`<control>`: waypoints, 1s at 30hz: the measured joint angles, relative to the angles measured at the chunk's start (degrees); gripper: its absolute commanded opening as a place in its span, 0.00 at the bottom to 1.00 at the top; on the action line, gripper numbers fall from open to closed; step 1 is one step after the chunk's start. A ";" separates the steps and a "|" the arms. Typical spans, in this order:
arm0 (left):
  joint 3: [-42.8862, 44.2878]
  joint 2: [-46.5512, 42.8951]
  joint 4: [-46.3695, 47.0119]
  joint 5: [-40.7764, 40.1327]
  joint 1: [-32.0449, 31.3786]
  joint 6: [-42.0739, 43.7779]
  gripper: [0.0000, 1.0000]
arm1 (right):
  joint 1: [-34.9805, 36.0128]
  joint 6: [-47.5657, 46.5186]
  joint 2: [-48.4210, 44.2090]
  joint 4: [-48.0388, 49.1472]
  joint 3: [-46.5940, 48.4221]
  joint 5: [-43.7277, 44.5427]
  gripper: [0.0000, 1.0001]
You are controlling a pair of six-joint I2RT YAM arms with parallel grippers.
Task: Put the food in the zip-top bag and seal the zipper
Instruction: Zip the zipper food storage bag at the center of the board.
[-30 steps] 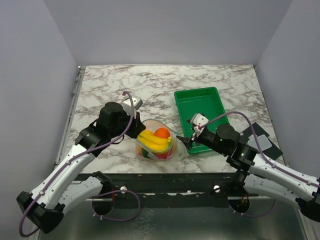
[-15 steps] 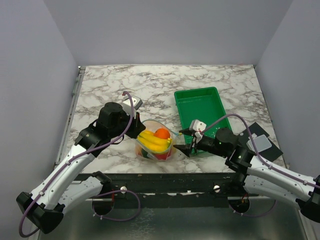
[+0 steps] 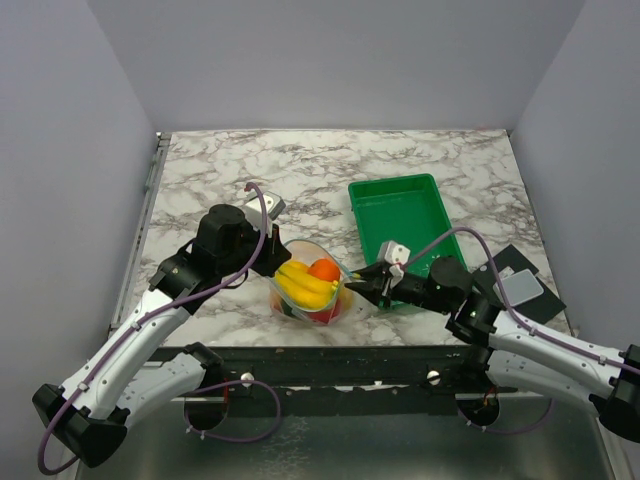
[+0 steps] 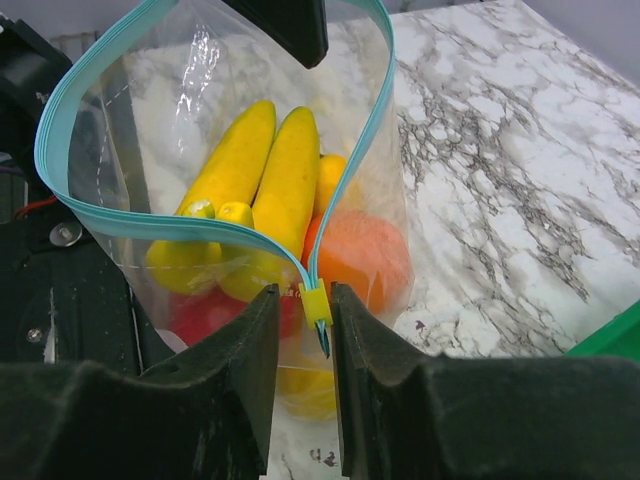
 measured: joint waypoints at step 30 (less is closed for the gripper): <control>0.33 -0.24 -0.83 -0.02 0.00 -0.02 0.00 | 0.00 4.83 -1.27 9.16 -5.97 -0.09 0.01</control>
